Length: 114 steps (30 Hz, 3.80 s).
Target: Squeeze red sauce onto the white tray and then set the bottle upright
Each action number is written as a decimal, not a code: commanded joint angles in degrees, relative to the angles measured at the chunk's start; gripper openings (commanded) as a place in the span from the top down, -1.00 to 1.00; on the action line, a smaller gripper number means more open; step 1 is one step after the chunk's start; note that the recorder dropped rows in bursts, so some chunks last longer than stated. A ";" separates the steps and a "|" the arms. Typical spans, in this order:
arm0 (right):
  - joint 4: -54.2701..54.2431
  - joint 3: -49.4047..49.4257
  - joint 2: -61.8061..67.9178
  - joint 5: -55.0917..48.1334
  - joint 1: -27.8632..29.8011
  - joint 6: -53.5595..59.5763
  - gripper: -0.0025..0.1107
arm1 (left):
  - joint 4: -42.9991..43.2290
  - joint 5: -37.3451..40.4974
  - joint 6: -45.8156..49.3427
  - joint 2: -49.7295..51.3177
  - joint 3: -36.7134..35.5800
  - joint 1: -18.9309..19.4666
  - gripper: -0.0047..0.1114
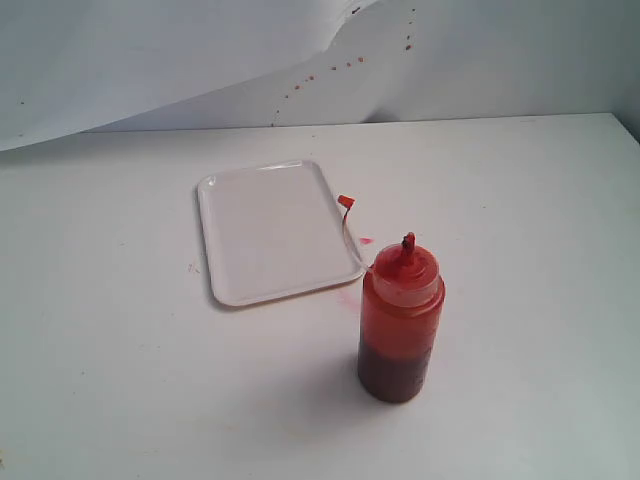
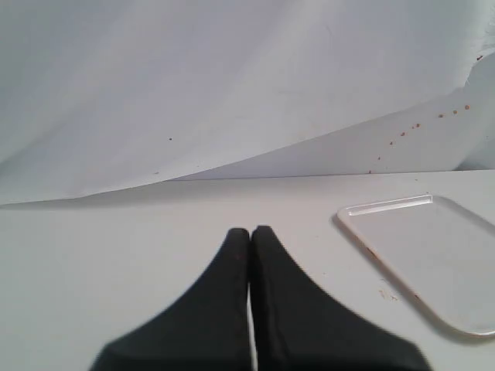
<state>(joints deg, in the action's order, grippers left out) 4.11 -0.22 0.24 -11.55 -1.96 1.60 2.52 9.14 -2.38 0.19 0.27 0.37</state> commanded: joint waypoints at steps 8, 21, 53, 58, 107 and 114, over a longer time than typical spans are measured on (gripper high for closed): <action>-0.30 0.22 -0.24 0.03 -0.25 -0.10 0.96 | 0.23 -0.12 -0.19 -0.19 -0.27 -0.40 0.92; -0.30 0.22 -0.24 0.03 -0.25 -0.10 0.96 | 0.23 -0.12 -0.19 -0.19 -0.27 -0.40 0.92; -0.30 -2.55 -0.24 32.92 -0.25 -6.77 0.96 | -1.99 -22.79 -0.51 -0.19 -0.27 -0.40 0.92; -0.30 -8.93 -0.24 22.99 -0.25 -6.77 0.96 | -1.99 -20.15 -1.88 -0.19 0.07 -0.40 0.92; 12.13 -7.02 52.23 36.17 -13.51 -16.86 -0.07 | -1.99 -1.12 -1.68 -0.19 15.73 -0.40 0.92; 21.20 -1.88 52.23 41.18 -13.51 -18.84 -0.47 | -1.99 1.15 -1.68 -0.19 15.73 -0.40 0.92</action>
<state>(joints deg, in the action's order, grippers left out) 21.75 -3.84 52.40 26.46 -15.34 -16.04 1.02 8.81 -3.83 0.08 16.23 0.37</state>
